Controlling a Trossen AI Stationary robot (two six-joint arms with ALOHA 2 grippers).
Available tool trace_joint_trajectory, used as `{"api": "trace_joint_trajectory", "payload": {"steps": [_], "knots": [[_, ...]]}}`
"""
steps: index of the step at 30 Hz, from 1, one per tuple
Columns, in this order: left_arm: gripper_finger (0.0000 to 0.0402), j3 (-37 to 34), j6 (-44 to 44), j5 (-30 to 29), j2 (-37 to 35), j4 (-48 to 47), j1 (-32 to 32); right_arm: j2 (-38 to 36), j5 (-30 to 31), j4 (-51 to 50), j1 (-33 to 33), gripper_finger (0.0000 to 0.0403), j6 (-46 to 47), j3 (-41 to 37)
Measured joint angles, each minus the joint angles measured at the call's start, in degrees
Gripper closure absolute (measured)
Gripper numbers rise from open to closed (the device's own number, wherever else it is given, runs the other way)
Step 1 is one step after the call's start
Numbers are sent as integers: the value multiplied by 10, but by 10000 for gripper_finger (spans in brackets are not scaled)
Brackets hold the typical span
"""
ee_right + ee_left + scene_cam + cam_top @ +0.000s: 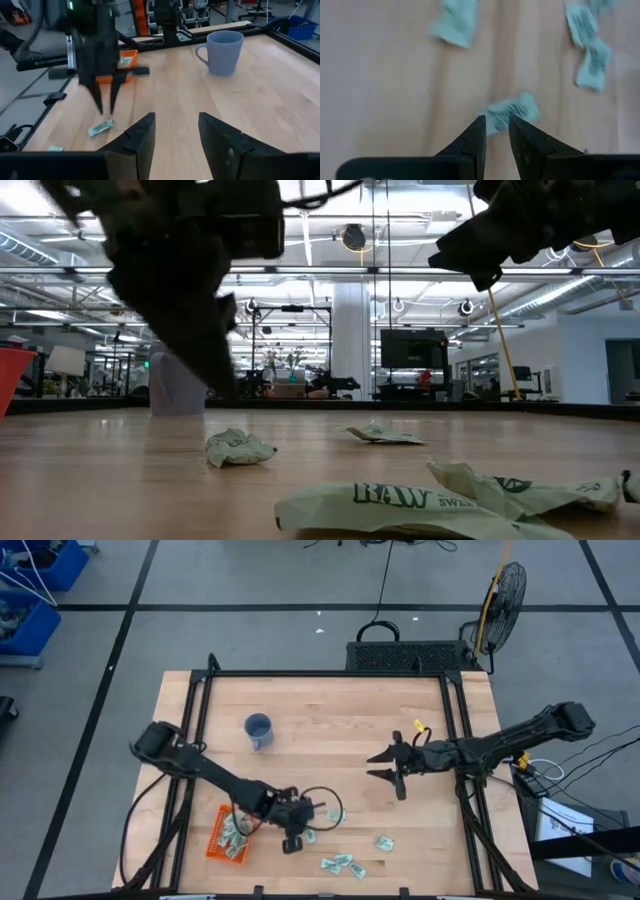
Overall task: Pick and place Stevia / Truvia into bins
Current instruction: Put the stevia packet into the orange bin
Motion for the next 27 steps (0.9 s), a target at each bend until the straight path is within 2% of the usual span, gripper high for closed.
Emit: {"api": "trace_joint_trajectory", "payload": {"steps": [4, 27], "knots": [[314, 1, 15, 52, 28, 40, 3, 1, 0, -2, 0, 261, 0, 0], [314, 0, 57, 20, 28, -1, 15, 4, 0, 3, 0, 261, -2, 0]]}}
